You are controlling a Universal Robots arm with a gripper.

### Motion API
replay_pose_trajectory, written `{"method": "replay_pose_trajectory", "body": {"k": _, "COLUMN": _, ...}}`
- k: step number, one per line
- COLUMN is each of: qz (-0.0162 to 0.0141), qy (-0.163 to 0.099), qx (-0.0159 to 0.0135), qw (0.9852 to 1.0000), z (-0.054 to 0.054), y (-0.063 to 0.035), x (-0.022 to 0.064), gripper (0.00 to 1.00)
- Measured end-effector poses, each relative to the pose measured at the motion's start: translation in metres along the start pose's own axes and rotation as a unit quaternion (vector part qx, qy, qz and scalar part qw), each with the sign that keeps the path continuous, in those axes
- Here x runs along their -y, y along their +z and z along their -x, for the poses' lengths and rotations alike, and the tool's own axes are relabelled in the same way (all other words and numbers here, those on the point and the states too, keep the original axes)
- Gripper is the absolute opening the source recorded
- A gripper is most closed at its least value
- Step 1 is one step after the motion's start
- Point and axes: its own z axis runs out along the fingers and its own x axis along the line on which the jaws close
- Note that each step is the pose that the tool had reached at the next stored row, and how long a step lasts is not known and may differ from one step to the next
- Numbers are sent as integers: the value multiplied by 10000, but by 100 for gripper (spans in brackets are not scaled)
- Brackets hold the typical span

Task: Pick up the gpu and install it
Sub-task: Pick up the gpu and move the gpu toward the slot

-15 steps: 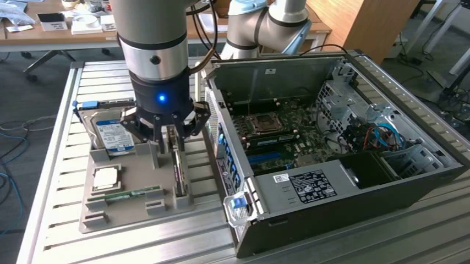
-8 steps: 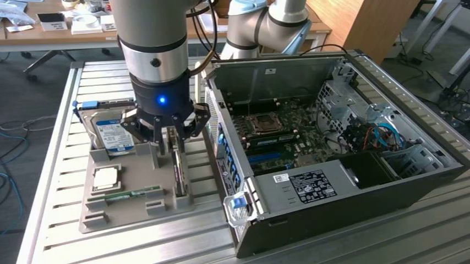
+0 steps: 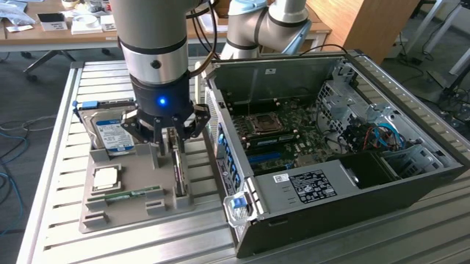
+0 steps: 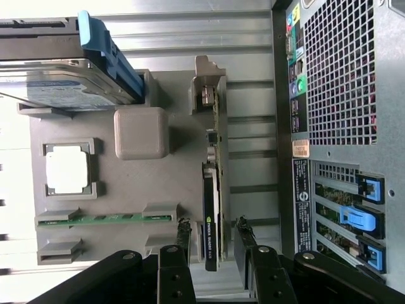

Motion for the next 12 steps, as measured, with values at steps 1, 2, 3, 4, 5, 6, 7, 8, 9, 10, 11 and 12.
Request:
{"method": "replay_pose_trajectory", "body": {"k": 1, "qz": 0, "qy": 0, "qx": 0, "qw": 10000, "z": 0, "y": 18, "x": 1, "gripper": 42}}
{"method": "replay_pose_trajectory", "body": {"k": 2, "qz": 0, "qy": 0, "qx": 0, "qw": 10000, "z": -1, "y": 38, "x": 2, "gripper": 42}}
{"method": "replay_pose_trajectory", "body": {"k": 3, "qz": 0, "qy": 0, "qx": 0, "qw": 10000, "z": -1, "y": 55, "x": 2, "gripper": 42}}
{"method": "replay_pose_trajectory", "body": {"k": 4, "qz": 0, "qy": 0, "qx": 0, "qw": 10000, "z": -2, "y": 69, "x": 3, "gripper": 42}}
{"method": "replay_pose_trajectory", "body": {"k": 5, "qz": 0, "qy": 0, "qx": 0, "qw": 10000, "z": -2, "y": 78, "x": 4, "gripper": 42}}
{"method": "replay_pose_trajectory", "body": {"k": 6, "qz": 0, "qy": 0, "qx": 0, "qw": 10000, "z": -2, "y": 83, "x": 4, "gripper": 42}}
{"method": "replay_pose_trajectory", "body": {"k": 7, "qz": -1, "qy": 0, "qx": -1, "qw": 10000, "z": -2, "y": 84, "x": 4, "gripper": 42}}
{"method": "replay_pose_trajectory", "body": {"k": 8, "qz": -1, "qy": 1, "qx": 0, "qw": 10000, "z": -2, "y": 89, "x": 3, "gripper": 42}}
{"method": "replay_pose_trajectory", "body": {"k": 9, "qz": -1, "qy": 1, "qx": 0, "qw": 10000, "z": 0, "y": 94, "x": 3, "gripper": 42}}
{"method": "replay_pose_trajectory", "body": {"k": 10, "qz": 0, "qy": 1, "qx": 0, "qw": 10000, "z": 2, "y": 98, "x": 3, "gripper": 42}}
{"method": "replay_pose_trajectory", "body": {"k": 11, "qz": -1, "qy": 1, "qx": 0, "qw": 10000, "z": 4, "y": 101, "x": 3, "gripper": 42}}
{"method": "replay_pose_trajectory", "body": {"k": 12, "qz": 0, "qy": 0, "qx": 0, "qw": 10000, "z": 5, "y": 105, "x": 4, "gripper": 42}}
